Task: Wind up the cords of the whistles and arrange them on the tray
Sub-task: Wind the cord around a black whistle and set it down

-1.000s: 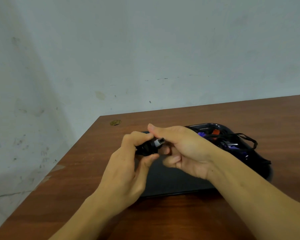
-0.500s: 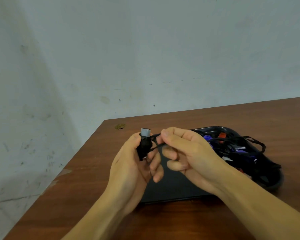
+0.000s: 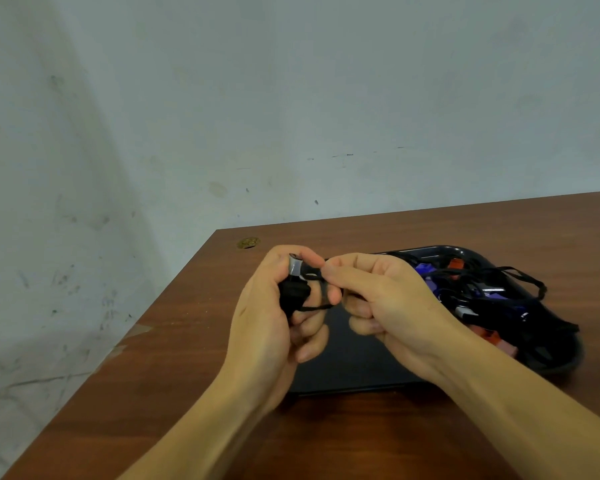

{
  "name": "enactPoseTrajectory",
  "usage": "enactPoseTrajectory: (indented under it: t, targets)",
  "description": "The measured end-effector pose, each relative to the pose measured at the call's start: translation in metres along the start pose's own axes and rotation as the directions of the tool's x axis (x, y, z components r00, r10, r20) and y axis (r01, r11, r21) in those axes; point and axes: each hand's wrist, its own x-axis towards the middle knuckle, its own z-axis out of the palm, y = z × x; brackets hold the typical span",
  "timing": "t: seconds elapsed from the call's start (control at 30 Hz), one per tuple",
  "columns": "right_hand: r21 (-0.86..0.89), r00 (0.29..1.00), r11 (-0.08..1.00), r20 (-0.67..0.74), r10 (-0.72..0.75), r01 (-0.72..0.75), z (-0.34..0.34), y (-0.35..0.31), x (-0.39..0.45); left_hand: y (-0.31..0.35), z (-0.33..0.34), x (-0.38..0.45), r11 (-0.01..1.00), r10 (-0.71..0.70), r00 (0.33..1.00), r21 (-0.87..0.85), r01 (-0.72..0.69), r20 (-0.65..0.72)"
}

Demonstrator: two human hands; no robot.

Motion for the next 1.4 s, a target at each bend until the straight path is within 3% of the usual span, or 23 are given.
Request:
enactPoseTrajectory:
  t: [0.1,0.2,0.33,0.43,0.47,0.57,0.63,0.7,0.77,0.8,0.9,0.97,1.2,1.4]
  targets:
    - [0.001,1.000,1.000,0.001,0.027,-0.027,0.002,0.001,-0.001,-0.001,0.000,0.000,1.000,0.004,0.998,0.003,-0.004,-0.064]
    - [-0.039,0.992,0.996,0.087,0.086,-0.083,0.002,-0.002,-0.004,0.001,0.000,0.002,1.000,0.018,0.988,0.027,-0.014,-0.155]
    - [-0.422,0.995,0.904,0.095,-0.035,0.072,0.002,-0.013,-0.011,-0.002,-0.001,0.004,0.984,0.085,0.973,0.169,-0.049,-0.214]
    - [-0.583,0.976,0.784,0.147,-0.158,0.215,0.004,-0.013,-0.016,-0.004,-0.002,0.005,0.975,0.093,0.967,0.219,-0.040,-0.239]
    - [-0.661,0.949,0.681,0.197,-0.245,0.313,0.003,-0.008,-0.017,-0.004,-0.002,0.005,0.975,0.084,0.968,0.218,-0.030,-0.238]
    - [-0.835,0.733,0.053,0.448,-0.512,0.548,-0.005,-0.003,-0.014,-0.003,-0.005,0.005,0.981,0.029,0.978,0.193,0.011,-0.207]
    - [-0.800,0.634,-0.156,0.563,-0.530,0.580,-0.012,-0.009,-0.006,-0.002,-0.006,0.006,0.980,-0.038,0.986,0.188,0.069,-0.161]
    - [-0.772,0.564,-0.248,0.607,-0.560,0.585,-0.016,-0.014,0.001,-0.002,-0.007,0.006,0.973,-0.111,0.988,0.190,0.130,-0.106]
    - [-0.766,0.543,-0.201,0.590,-0.598,0.611,-0.019,-0.011,0.008,-0.002,-0.008,0.005,0.965,-0.180,0.981,0.179,0.190,-0.073]
    - [-0.767,0.560,-0.114,0.553,-0.617,0.632,-0.019,-0.007,0.010,-0.001,-0.008,0.004,0.962,-0.202,0.978,0.174,0.209,-0.056]
    - [-0.716,0.697,0.310,0.334,-0.634,0.625,-0.017,0.001,0.012,-0.001,-0.011,0.002,0.961,-0.227,0.974,0.161,0.226,-0.013]
    - [-0.635,0.772,0.504,0.246,-0.587,0.586,-0.015,0.003,0.012,0.000,-0.013,0.002,0.959,-0.221,0.975,0.181,0.217,0.004]
    - [-0.505,0.855,0.712,0.114,-0.506,0.488,-0.010,0.006,0.008,-0.005,-0.014,0.002,0.944,-0.126,0.992,0.308,0.119,0.004]
    - [-0.562,0.869,0.697,0.085,-0.488,0.446,-0.012,0.006,0.005,-0.009,-0.009,0.000,0.935,-0.094,0.989,0.350,0.050,0.111]
